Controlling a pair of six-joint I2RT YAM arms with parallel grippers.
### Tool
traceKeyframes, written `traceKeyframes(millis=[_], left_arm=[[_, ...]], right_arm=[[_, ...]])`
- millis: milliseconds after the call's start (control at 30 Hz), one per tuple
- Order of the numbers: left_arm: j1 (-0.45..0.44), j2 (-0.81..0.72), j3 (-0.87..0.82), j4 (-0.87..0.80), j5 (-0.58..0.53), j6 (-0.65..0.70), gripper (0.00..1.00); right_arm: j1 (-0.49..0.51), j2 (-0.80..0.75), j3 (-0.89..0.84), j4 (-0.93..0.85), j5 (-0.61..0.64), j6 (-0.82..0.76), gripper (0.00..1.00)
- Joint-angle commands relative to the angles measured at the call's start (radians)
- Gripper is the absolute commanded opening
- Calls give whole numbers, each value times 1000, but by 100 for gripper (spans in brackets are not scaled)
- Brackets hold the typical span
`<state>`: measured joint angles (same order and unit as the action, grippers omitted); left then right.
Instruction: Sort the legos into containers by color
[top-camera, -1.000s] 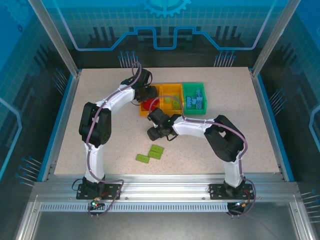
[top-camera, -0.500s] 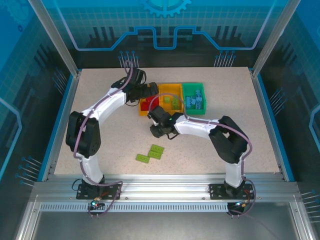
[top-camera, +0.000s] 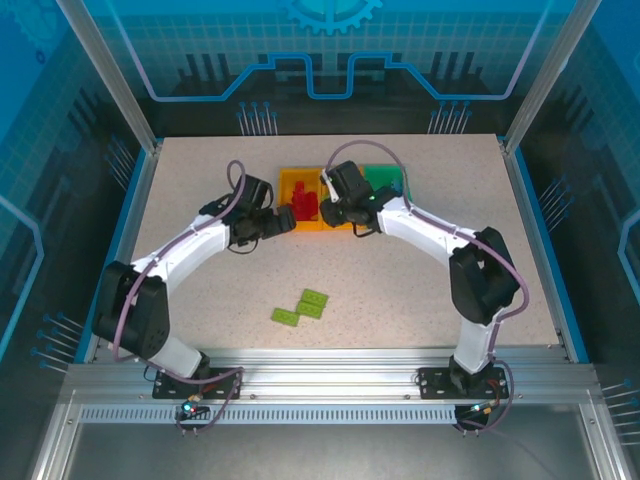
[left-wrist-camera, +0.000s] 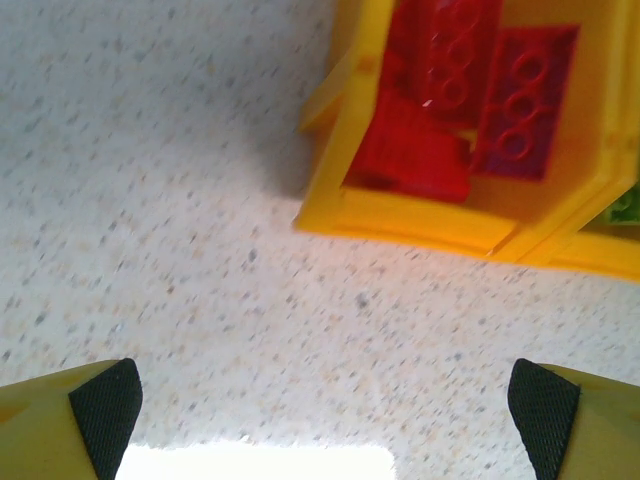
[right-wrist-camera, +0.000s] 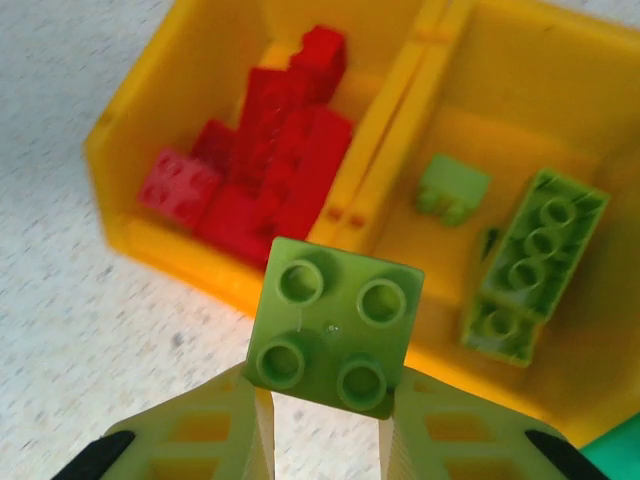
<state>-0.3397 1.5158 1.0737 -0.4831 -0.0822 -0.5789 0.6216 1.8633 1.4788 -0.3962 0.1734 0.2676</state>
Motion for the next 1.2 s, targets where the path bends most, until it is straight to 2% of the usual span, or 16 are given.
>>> traceKeyframes(millis=[0, 200, 367, 467, 700, 933, 1167], left_arm=[[-13, -79, -71, -5, -4, -33, 99], [-102, -139, -181, -44, -20, -45, 99], [-203, -184, -260, -29, -24, -32, 99], [-248, -220, -309, -24, -26, -41, 99], [-327, -316, -417, -23, -25, -85, 99], [-414, -379, -472, -50, -40, -84, 99], [-513, -369, -491, -84, -85, -96, 99]], right_arm=[[-42, 88, 85, -48, -17, -32, 29], [-93, 232, 233, -105, 6, -41, 28], [-121, 281, 284, -122, 0, -36, 30], [-130, 298, 310, -147, -6, -36, 37], [-121, 237, 289, -175, -62, -19, 76], [-97, 119, 197, -212, -95, 29, 82], [-103, 39, 100, -197, -91, 51, 84]])
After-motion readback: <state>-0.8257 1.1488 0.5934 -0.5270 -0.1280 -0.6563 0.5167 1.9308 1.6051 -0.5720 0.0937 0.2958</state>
